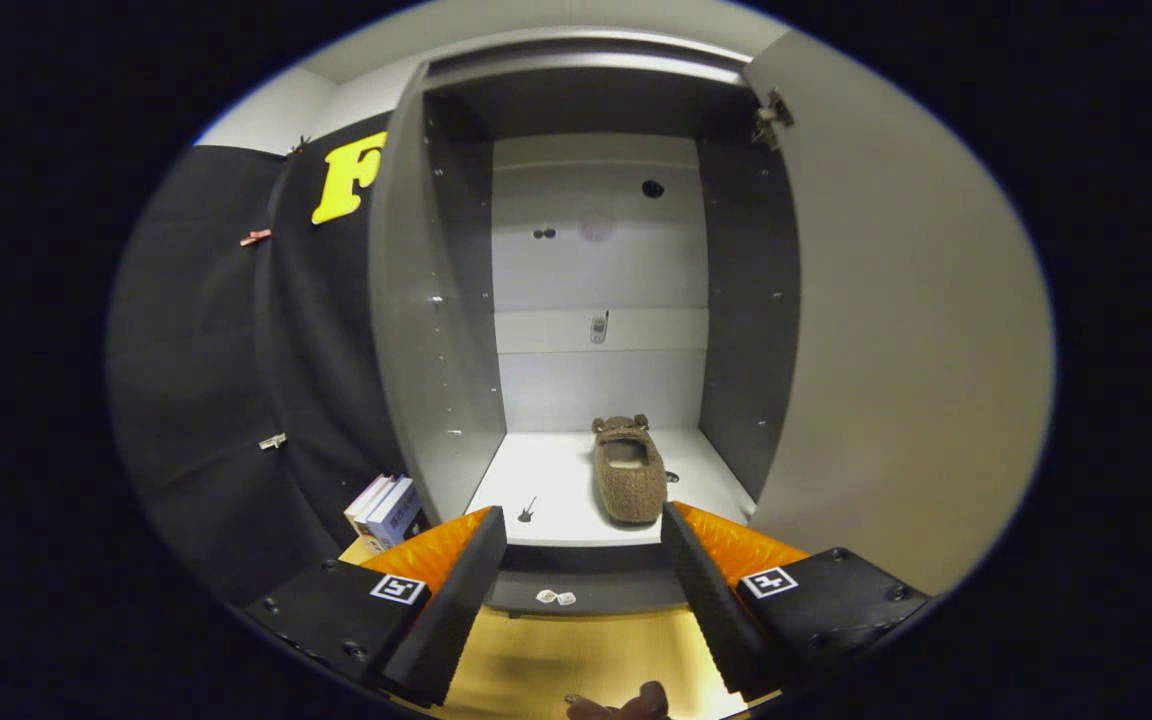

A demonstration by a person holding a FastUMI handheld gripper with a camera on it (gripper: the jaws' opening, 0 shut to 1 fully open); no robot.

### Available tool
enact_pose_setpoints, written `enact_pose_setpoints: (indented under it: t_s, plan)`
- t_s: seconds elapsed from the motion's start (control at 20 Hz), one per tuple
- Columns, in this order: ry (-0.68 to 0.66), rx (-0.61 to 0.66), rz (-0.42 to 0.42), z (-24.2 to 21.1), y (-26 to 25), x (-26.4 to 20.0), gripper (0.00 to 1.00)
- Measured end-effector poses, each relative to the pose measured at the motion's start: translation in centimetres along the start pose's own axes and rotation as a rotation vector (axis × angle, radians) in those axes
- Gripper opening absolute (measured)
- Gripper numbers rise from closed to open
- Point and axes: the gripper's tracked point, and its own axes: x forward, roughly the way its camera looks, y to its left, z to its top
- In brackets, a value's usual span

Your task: Open the shoe cabinet door, grab the shoes and put them into the shoe cabinet, then close the shoe cabinet door.

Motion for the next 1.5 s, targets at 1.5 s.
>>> enact_pose_setpoints:
  t_s: [1.5]
  plan:
    - [-0.103, 0.049, -0.155, -0.7, -31.7, -18.2, 0.98]
